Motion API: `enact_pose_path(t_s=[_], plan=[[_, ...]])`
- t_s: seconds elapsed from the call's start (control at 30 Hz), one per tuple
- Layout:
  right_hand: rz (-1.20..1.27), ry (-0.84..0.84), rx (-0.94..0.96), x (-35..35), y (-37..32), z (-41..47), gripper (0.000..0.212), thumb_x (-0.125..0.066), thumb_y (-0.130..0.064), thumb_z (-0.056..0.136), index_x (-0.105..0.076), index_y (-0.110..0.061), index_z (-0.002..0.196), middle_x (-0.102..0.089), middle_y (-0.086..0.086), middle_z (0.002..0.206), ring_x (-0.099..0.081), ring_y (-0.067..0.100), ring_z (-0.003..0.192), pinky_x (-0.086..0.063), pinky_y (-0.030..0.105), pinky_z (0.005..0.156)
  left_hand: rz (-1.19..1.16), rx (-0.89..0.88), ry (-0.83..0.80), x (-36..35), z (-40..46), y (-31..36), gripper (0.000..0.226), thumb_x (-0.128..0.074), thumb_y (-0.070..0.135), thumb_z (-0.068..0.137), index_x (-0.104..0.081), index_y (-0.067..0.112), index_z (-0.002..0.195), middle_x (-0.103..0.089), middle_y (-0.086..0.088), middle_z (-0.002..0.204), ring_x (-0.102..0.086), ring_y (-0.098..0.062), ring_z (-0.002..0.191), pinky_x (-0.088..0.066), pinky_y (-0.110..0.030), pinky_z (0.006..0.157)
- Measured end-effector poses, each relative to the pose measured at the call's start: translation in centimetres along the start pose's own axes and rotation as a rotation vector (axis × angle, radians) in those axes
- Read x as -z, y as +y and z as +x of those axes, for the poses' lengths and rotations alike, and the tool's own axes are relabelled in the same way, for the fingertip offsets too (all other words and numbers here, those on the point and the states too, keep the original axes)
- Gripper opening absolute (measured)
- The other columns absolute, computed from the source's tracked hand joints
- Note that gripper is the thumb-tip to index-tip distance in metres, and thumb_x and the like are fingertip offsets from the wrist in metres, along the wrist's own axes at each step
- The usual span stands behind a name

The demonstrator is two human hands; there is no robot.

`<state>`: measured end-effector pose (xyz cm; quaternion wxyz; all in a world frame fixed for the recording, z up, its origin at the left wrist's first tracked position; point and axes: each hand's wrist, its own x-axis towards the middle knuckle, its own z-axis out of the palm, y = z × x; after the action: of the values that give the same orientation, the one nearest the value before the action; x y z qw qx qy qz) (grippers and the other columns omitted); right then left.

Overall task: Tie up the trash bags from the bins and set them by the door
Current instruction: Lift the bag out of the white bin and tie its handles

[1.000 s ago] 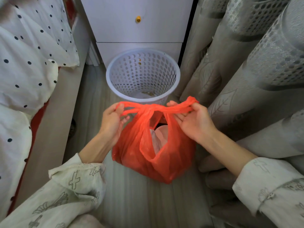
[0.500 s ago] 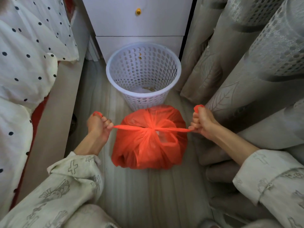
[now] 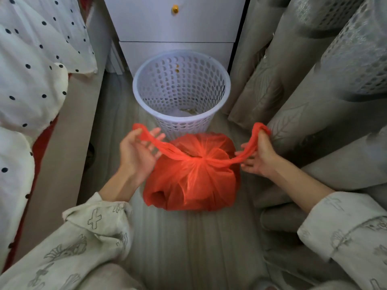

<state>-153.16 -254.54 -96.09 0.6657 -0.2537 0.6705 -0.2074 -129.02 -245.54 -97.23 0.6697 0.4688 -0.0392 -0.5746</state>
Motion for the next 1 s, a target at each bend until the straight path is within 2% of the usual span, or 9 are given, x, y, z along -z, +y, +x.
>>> enact_pose_path(t_s=[0.07,0.17,0.33,0.47,0.57,0.67,0.77,0.87,1.0], plan=[[0.144,-0.093,-0.060,-0.6,0.3,-0.2,0.062,-0.025,-0.067,0.085,-0.051,-0.011,0.080,-0.058,0.015,0.084,-0.052,0.024,0.067,-0.039,0.027,0.057,0.032,0.030,-0.065,-0.2,-0.1,-1.2,0.023,-0.040,0.012,0.076,-0.060,0.023,0.081,-0.062,-0.004,0.100,-0.058,-0.018,0.092,-0.043,-0.032,0.080],[0.338,-0.236,-0.109,-1.9,0.8,-0.8,0.058,-0.036,-0.061,0.086,-0.053,-0.006,0.088,-0.057,0.021,0.092,-0.056,0.029,0.075,-0.048,0.036,0.061,0.232,0.001,-0.054,-0.5,0.0,-2.3,0.038,-0.041,-0.006,0.075,-0.049,0.023,0.098,-0.061,-0.001,0.101,-0.057,-0.010,0.085,-0.047,-0.023,0.076],[0.571,-0.321,-0.029,-2.4,1.4,-1.1,0.016,-0.046,-0.012,0.089,-0.053,0.002,0.089,-0.059,0.022,0.095,-0.060,0.029,0.087,-0.058,0.032,0.068,0.594,0.043,-0.198,-0.9,-0.9,-4.0,0.029,-0.051,-0.006,0.084,-0.057,0.012,0.106,-0.064,0.004,0.083,-0.057,-0.007,0.080,-0.045,-0.018,0.077],[-0.088,-0.153,0.248,-2.0,2.7,-1.2,0.012,-0.054,-0.001,0.084,-0.061,-0.006,0.078,-0.065,0.002,0.067,-0.056,0.014,0.068,-0.046,0.015,0.051,0.796,-0.070,-0.202,-0.8,-0.9,-4.7,0.015,-0.051,0.010,0.090,-0.065,0.012,0.085,-0.062,0.004,0.082,-0.057,0.002,0.069,-0.043,-0.018,0.074],[-0.371,-0.116,0.330,-1.8,4.6,-0.9,0.024,-0.062,-0.012,0.084,-0.065,-0.002,0.106,-0.068,0.007,0.102,-0.062,0.017,0.090,-0.049,0.015,0.070,0.743,-0.166,-0.122,-1.1,-0.7,-4.8,0.034,-0.042,0.019,0.095,-0.065,0.016,0.071,-0.063,0.004,0.074,-0.057,-0.006,0.069,-0.042,-0.026,0.080],[-0.426,-0.049,0.401,-3.0,5.4,-1.1,0.024,-0.054,-0.021,0.091,-0.068,-0.007,0.105,-0.067,0.009,0.110,-0.061,0.020,0.101,-0.048,0.032,0.093,0.796,-0.280,-0.172,-1.7,-0.9,-4.8,0.039,-0.037,0.022,0.097,-0.064,0.015,0.071,-0.066,0.001,0.076,-0.062,-0.008,0.077,-0.045,-0.025,0.088],[-0.295,-0.050,0.528,-4.5,4.5,-2.2,0.035,-0.041,-0.021,0.097,-0.062,-0.015,0.070,-0.069,0.005,0.079,-0.063,0.016,0.079,-0.046,0.033,0.089,0.619,-0.255,-0.254,-2.4,-1.2,-4.9,0.041,-0.030,0.027,0.099,-0.052,0.013,0.067,-0.055,0.004,0.051,-0.060,-0.018,0.061,-0.049,-0.034,0.080],[0.236,-0.275,0.367,-5.3,3.3,-2.8,0.045,-0.033,-0.028,0.099,-0.039,-0.013,0.057,-0.048,-0.002,0.039,-0.055,0.014,0.042,-0.048,0.033,0.064,0.366,-0.184,-0.182,-3.0,-1.3,-4.0,0.041,-0.025,0.034,0.099,-0.034,0.017,0.062,-0.026,0.012,0.037,-0.029,-0.007,0.033,-0.045,-0.024,0.049],[0.466,-0.352,0.160,-5.3,1.8,-3.0,0.048,-0.030,-0.035,0.099,-0.028,-0.016,0.055,-0.023,-0.006,0.031,-0.028,0.009,0.027,-0.048,0.031,0.058,0.227,-0.167,-0.036,-3.3,-1.1,-1.4,0.043,-0.024,0.043,0.097,-0.029,0.019,0.061,-0.020,0.011,0.032,-0.017,-0.003,0.027,-0.017,-0.010,0.034]])
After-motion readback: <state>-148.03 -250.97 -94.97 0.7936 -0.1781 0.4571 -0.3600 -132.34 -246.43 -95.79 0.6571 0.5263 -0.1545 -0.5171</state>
